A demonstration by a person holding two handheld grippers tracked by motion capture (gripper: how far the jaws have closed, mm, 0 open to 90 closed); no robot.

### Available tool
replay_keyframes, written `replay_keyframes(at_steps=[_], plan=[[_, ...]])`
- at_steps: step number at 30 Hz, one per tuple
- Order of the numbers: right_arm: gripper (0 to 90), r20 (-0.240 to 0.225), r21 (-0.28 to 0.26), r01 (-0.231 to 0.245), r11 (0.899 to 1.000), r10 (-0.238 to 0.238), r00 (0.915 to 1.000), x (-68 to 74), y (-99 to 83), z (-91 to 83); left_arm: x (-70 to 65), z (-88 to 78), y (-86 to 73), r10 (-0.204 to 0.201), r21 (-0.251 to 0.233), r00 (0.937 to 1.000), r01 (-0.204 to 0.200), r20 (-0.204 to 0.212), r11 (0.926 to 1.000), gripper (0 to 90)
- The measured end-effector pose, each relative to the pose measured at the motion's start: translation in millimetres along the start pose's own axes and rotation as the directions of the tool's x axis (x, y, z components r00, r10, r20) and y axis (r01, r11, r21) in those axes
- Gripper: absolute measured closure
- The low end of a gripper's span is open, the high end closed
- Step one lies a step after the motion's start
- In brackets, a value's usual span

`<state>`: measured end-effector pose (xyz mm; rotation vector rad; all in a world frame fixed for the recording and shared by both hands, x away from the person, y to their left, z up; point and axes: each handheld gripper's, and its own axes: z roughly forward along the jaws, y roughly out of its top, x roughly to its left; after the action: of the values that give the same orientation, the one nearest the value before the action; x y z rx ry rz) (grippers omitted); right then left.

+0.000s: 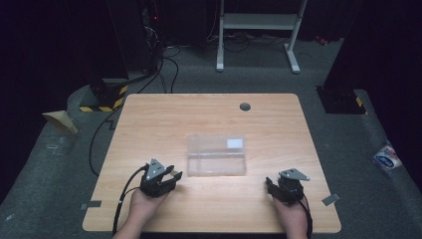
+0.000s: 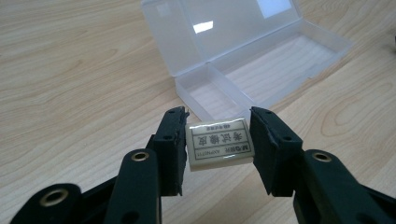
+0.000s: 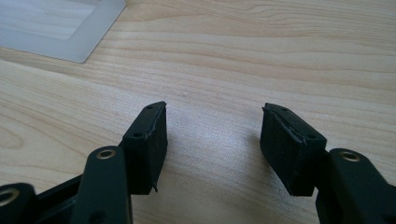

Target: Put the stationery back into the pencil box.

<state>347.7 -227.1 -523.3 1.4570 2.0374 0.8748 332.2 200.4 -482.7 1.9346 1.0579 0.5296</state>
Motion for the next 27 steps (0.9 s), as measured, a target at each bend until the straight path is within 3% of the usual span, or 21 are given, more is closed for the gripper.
replay_keyframes(at_steps=[5, 15, 23, 27], plan=[[40.8, -0.003, -0.001, -0.001, 1.0, 0.001, 1.0, 0.0, 0.0, 0.1, 2.5, 2.3, 7.2, -0.015, -0.012, 0.9995, 0.015, 0.026, 0.9998, 57.0], [40.6, -0.004, 0.0, -0.001, 1.0, 0.001, 1.0, -0.1, 0.0, 0.1, -4.3, 16.3, 21.7, 0.043, 0.003, 0.9982, -0.043, 0.041, 0.9991, 56.9], [40.6, -0.003, 0.0, 0.0, 1.0, 0.0, 1.0, 0.0, 0.0, 0.1, -0.6, 25.1, 25.5, 0.029, 0.004, 0.9987, -0.029, 0.042, 0.9996, 57.0], [40.6, -0.003, 0.0, 0.002, 1.0, -0.002, 1.0, -0.2, 0.0, 0.1, 0.5, 28.1, 28.4, 0.047, 0.023, 0.998, -0.048, 0.043, 0.9986, 57.0]])
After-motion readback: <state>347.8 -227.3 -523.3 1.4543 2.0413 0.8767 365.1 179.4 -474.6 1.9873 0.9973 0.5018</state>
